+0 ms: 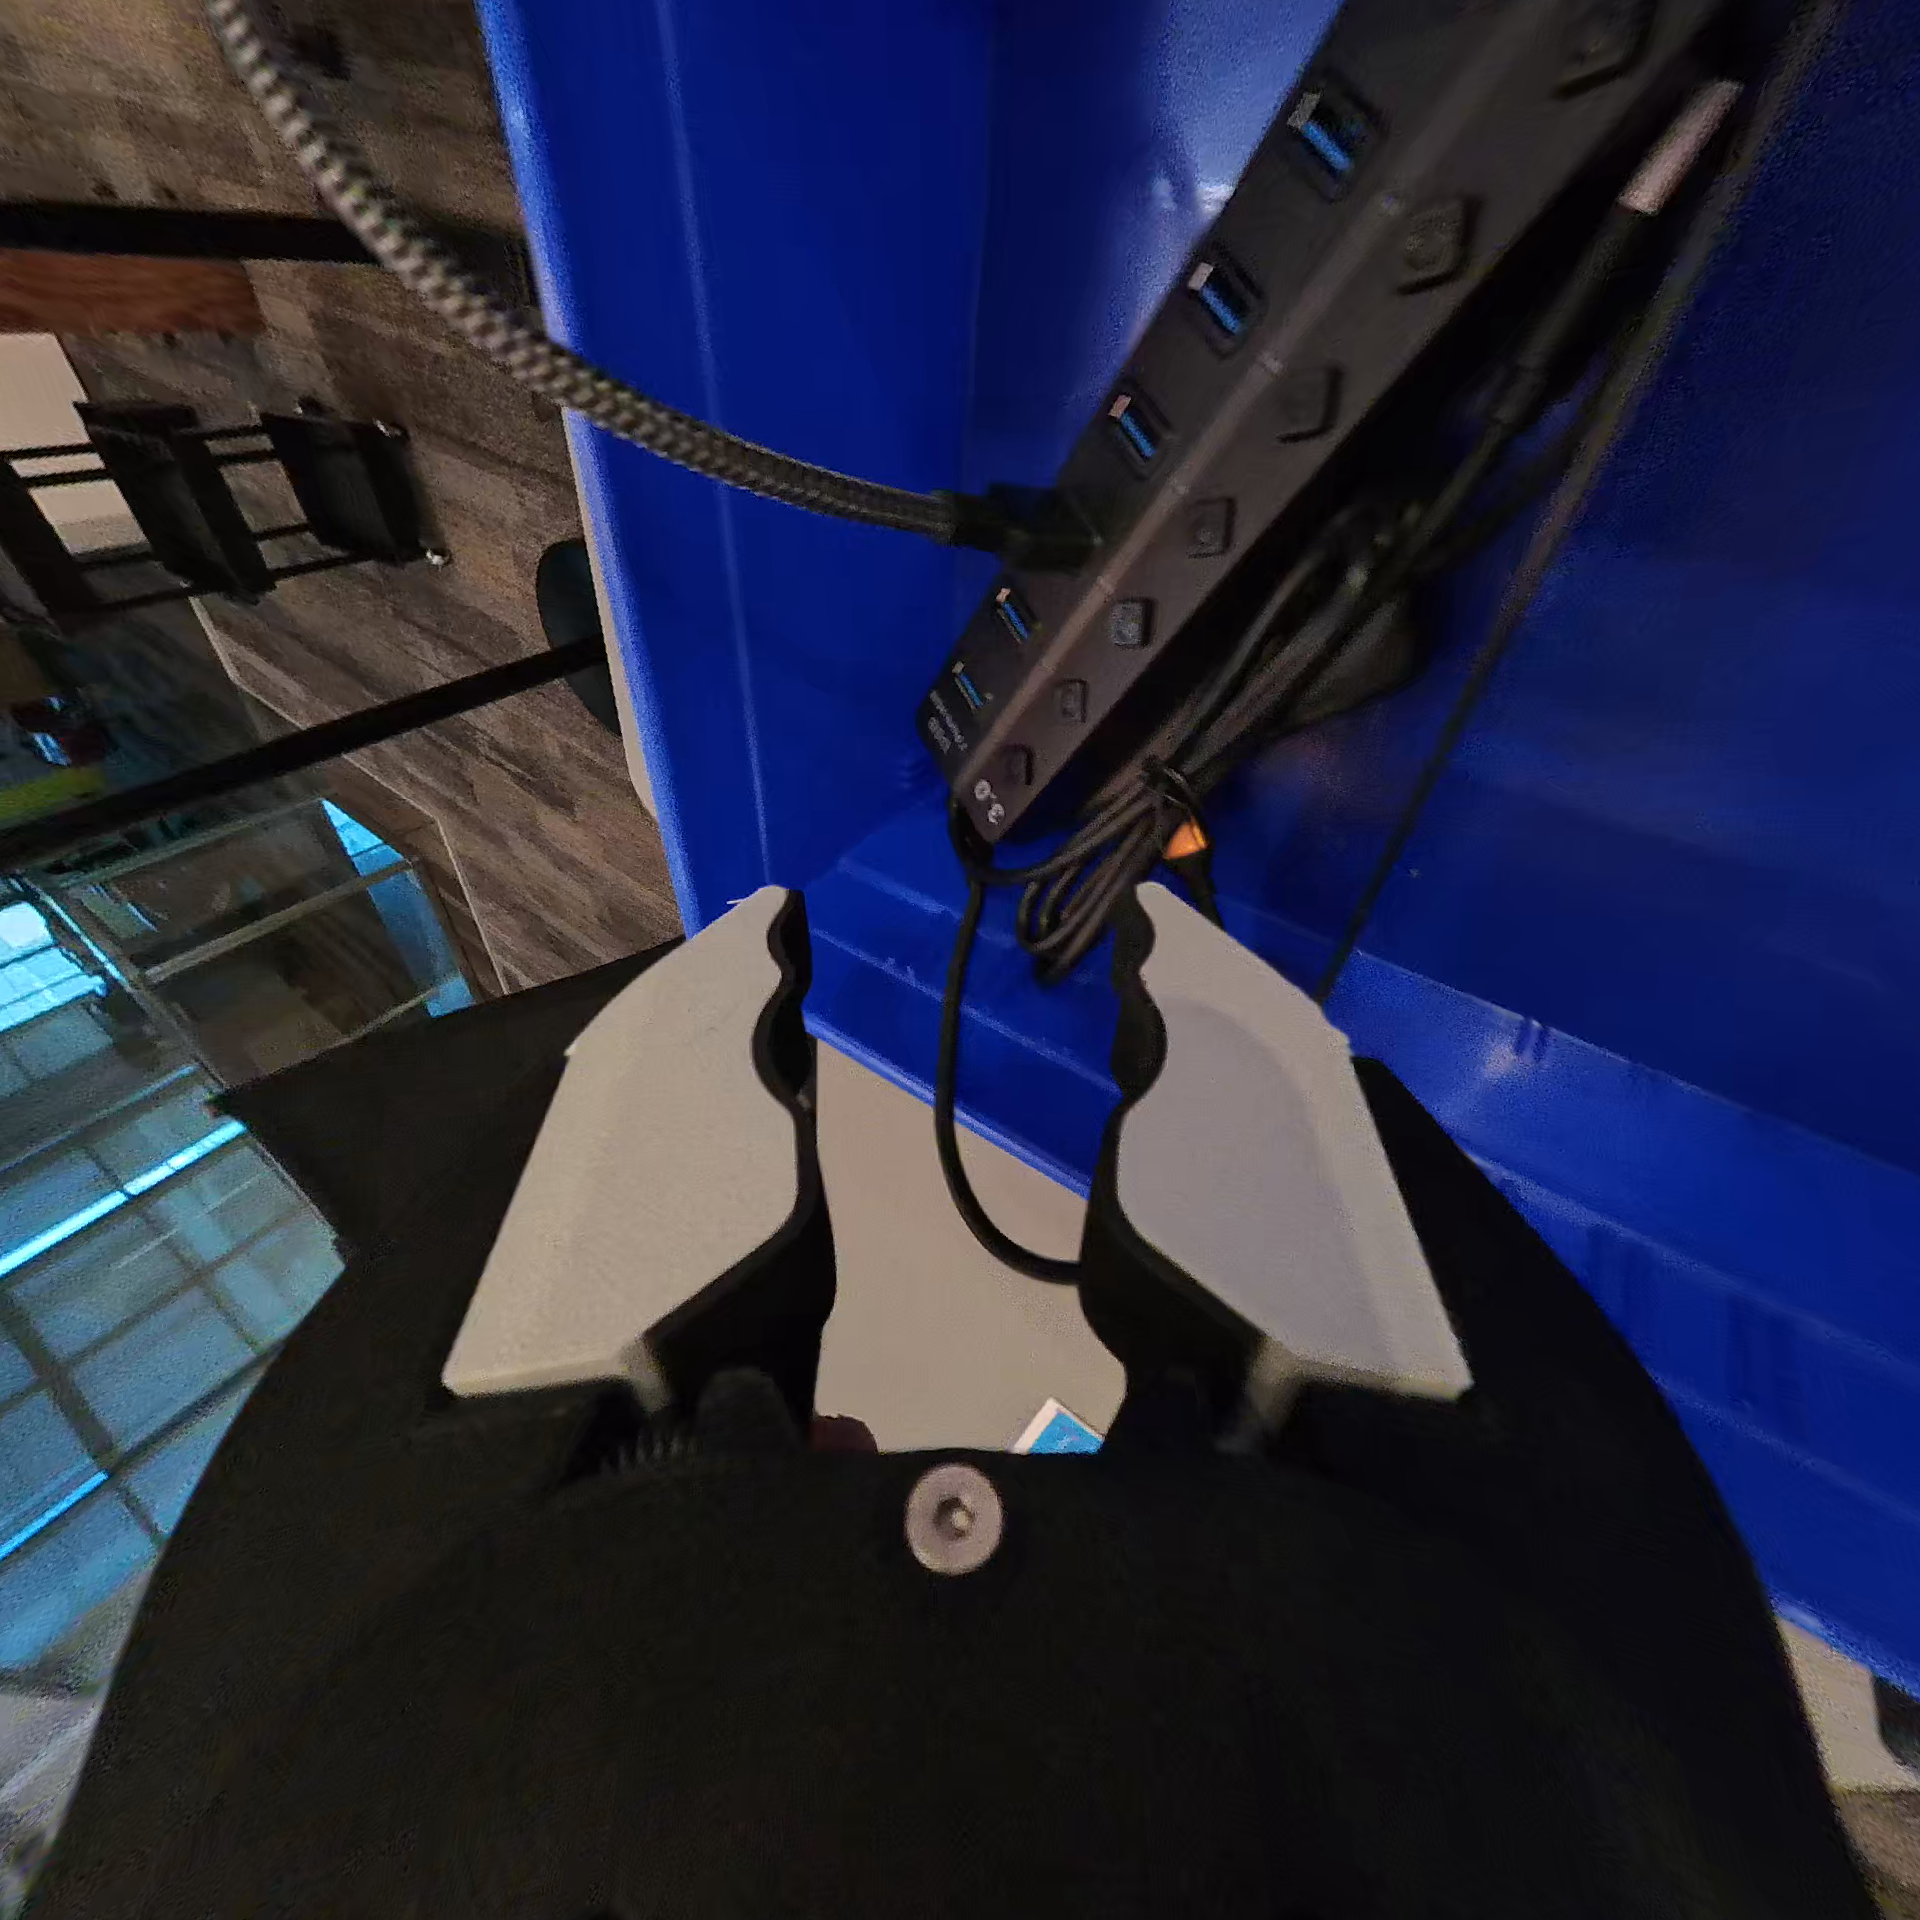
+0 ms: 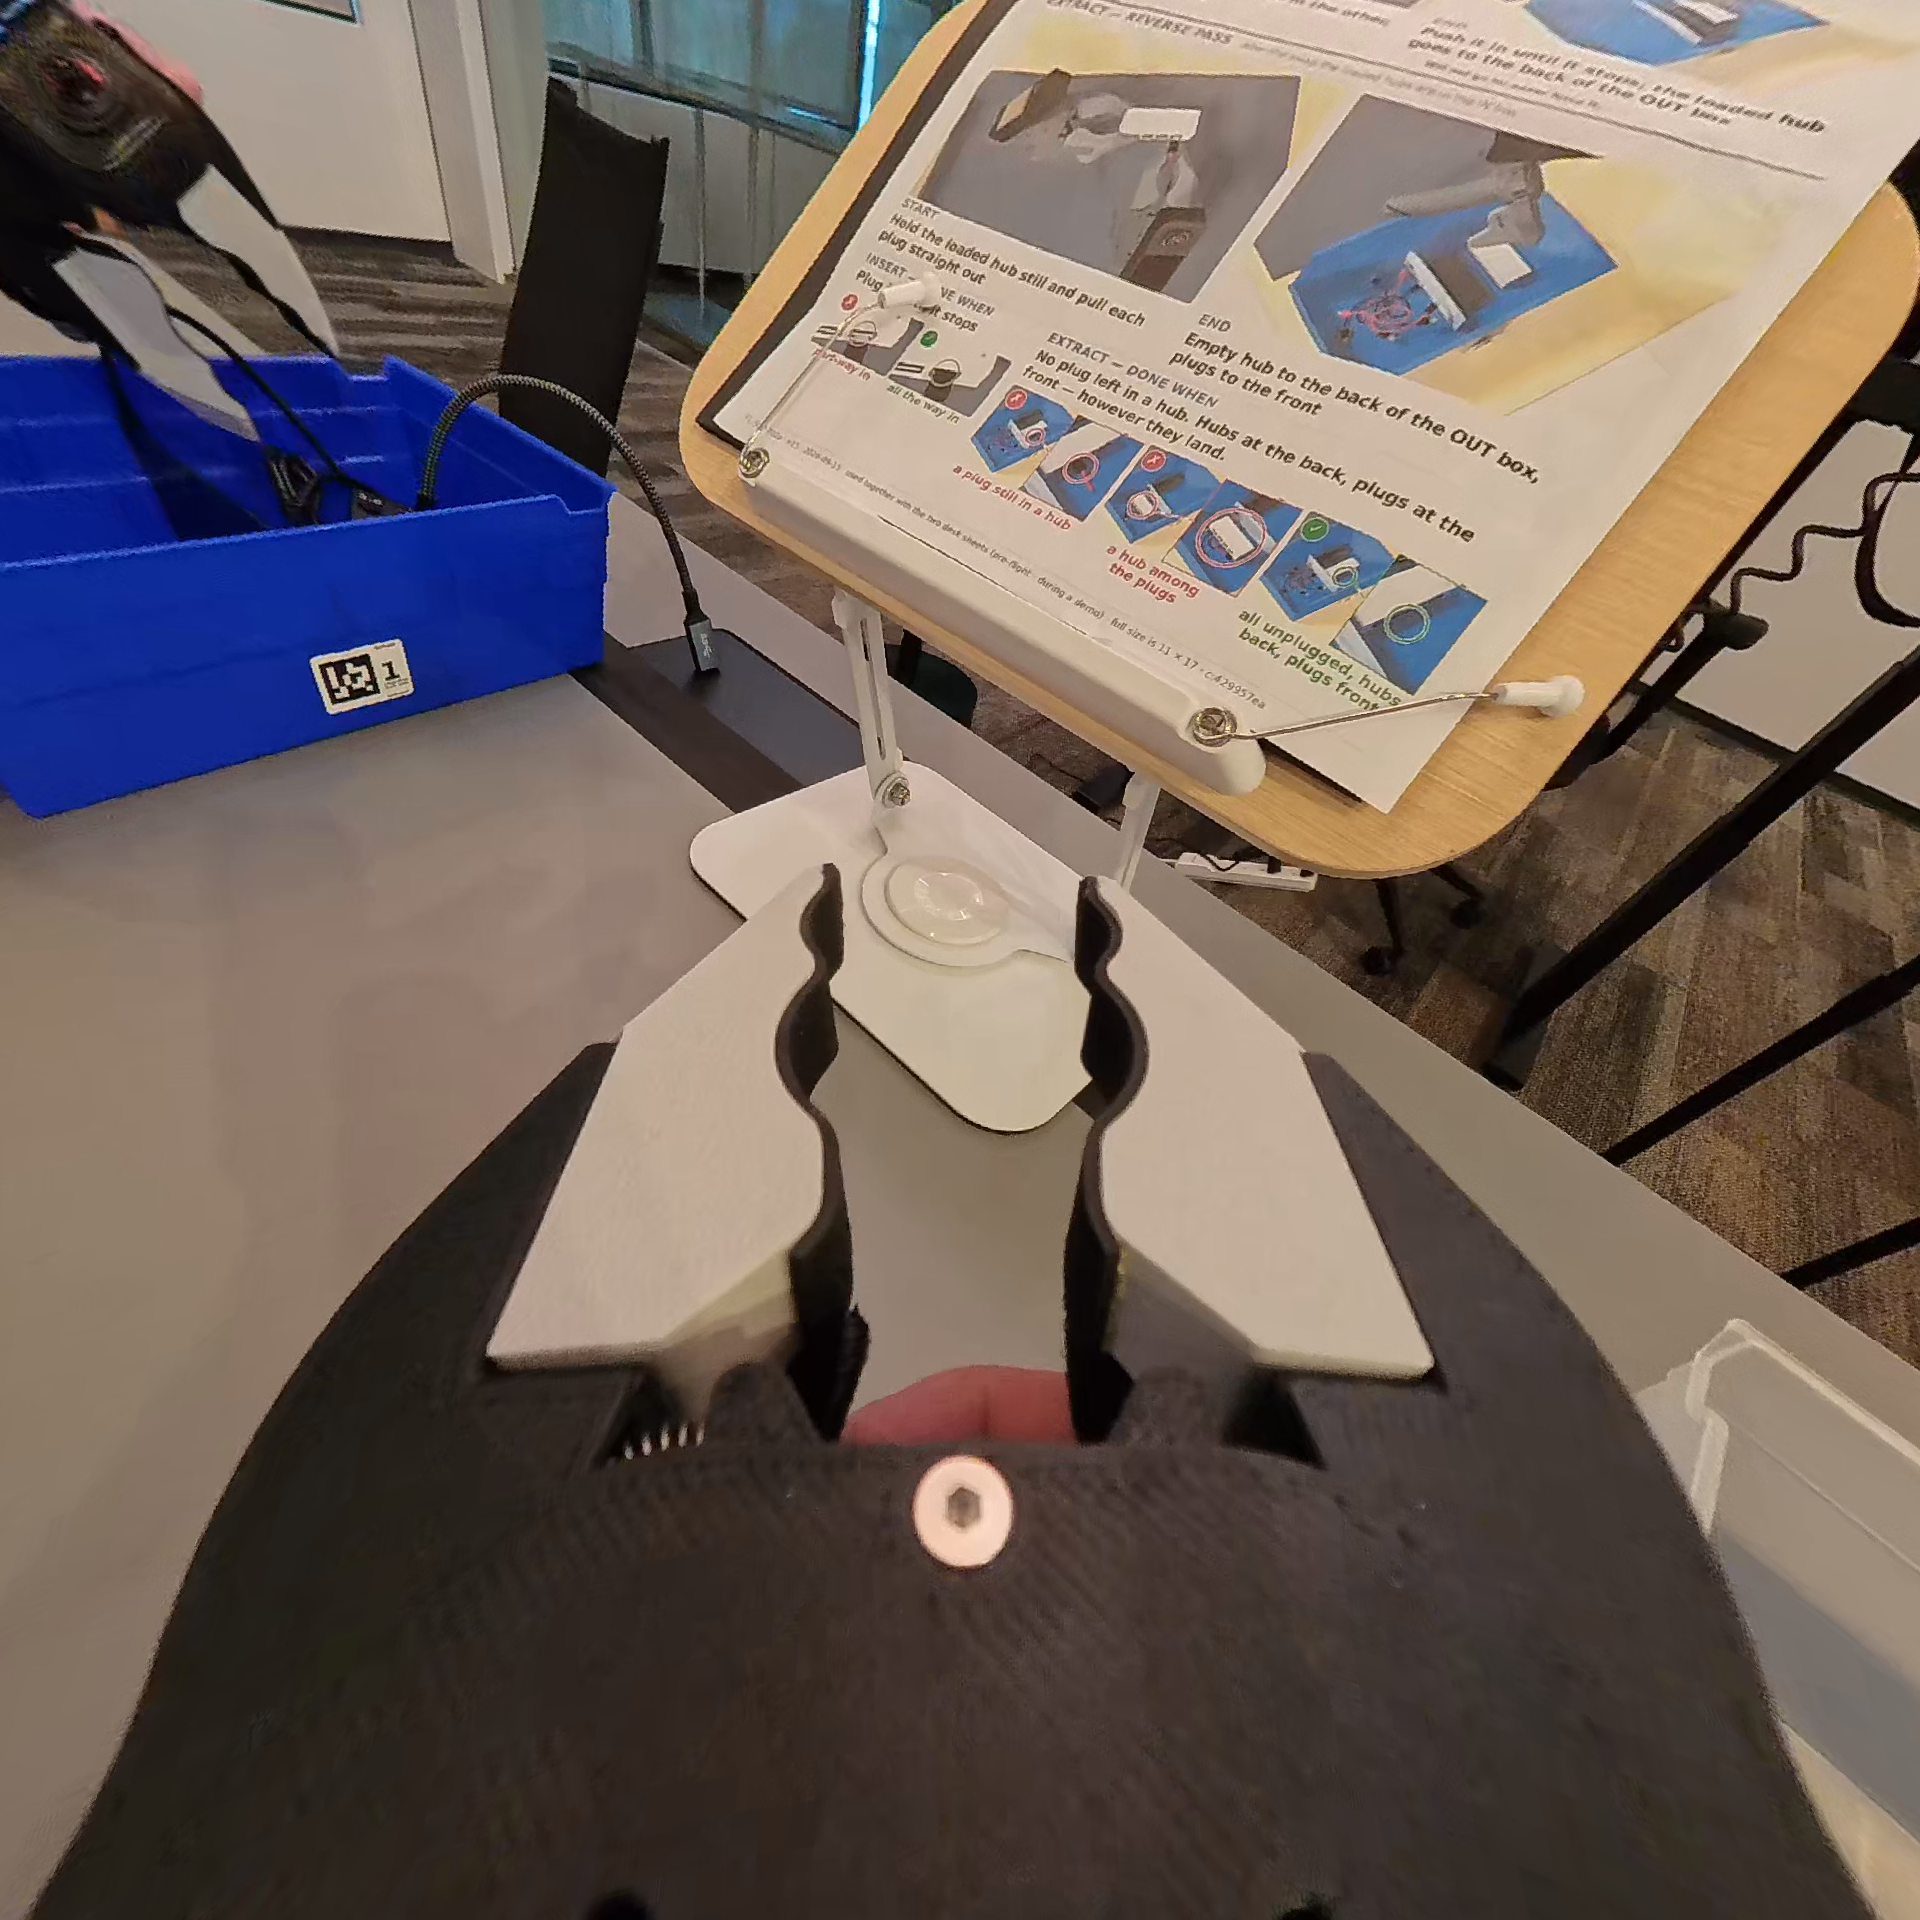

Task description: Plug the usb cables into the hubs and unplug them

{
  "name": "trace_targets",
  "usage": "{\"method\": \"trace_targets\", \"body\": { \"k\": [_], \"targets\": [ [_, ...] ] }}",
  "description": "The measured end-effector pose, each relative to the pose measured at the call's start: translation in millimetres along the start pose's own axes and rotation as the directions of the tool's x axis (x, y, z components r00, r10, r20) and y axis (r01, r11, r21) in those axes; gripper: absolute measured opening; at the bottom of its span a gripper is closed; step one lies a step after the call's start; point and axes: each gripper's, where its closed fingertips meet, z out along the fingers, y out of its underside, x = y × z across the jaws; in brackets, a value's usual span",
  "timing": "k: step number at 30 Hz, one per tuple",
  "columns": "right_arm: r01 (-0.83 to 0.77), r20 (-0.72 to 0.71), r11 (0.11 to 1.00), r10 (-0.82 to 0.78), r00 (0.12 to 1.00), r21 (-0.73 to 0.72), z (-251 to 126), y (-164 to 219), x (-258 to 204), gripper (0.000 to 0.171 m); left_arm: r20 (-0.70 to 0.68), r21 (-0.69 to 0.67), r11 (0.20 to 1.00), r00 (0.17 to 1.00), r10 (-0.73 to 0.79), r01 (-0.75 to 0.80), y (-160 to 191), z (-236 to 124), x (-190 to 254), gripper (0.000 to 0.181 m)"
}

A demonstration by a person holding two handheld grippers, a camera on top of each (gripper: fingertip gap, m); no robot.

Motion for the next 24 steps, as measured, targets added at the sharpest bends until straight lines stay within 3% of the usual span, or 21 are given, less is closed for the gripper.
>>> {"method": "trace_targets", "body": {
  "k": [6, 14, 17, 21, 24],
  "targets": [
    [-0.004, 0.020, 1.000, 0.004, 1.000, -0.018, 6.1, 6.8, -6.8, 0.043, -0.019, -0.091, 0.983, 0.987, 0.159, -0.160, 8.3, 14.3, 18.1, 0.058],
    [0.001, 0.018, 1.000, 0.000, 1.000, -0.016, 5.1, 5.8, -6.1, 0.043, 0.042, -0.068, 0.974, 0.975, 0.217, -0.214, -1.0, 42.2, 9.6, 0.061],
    [-0.017, 0.017, 1.000, 0.017, 1.000, -0.019, 5.4, 9.2, -2.2, 0.043, 0.042, -0.025, 0.986, 0.986, 0.164, -0.164, -6.2, 43.7, 8.4, 0.066],
    [-0.024, 0.014, 1.000, 0.025, 1.000, -0.016, 5.3, 9.9, -0.5, 0.043, 0.141, 0.072, 0.995, 0.988, 0.057, -0.067, -13.8, 44.7, -3.9, 0.057],
    [-0.022, 0.017, 1.000, 0.022, 1.000, -0.019, 6.2, 10.5, -2.1, 0.043, 0.216, 0.115, 0.992, 0.976, 0.030, -0.056, -15.5, 43.3, -9.8, 0.038]
  ]
}}
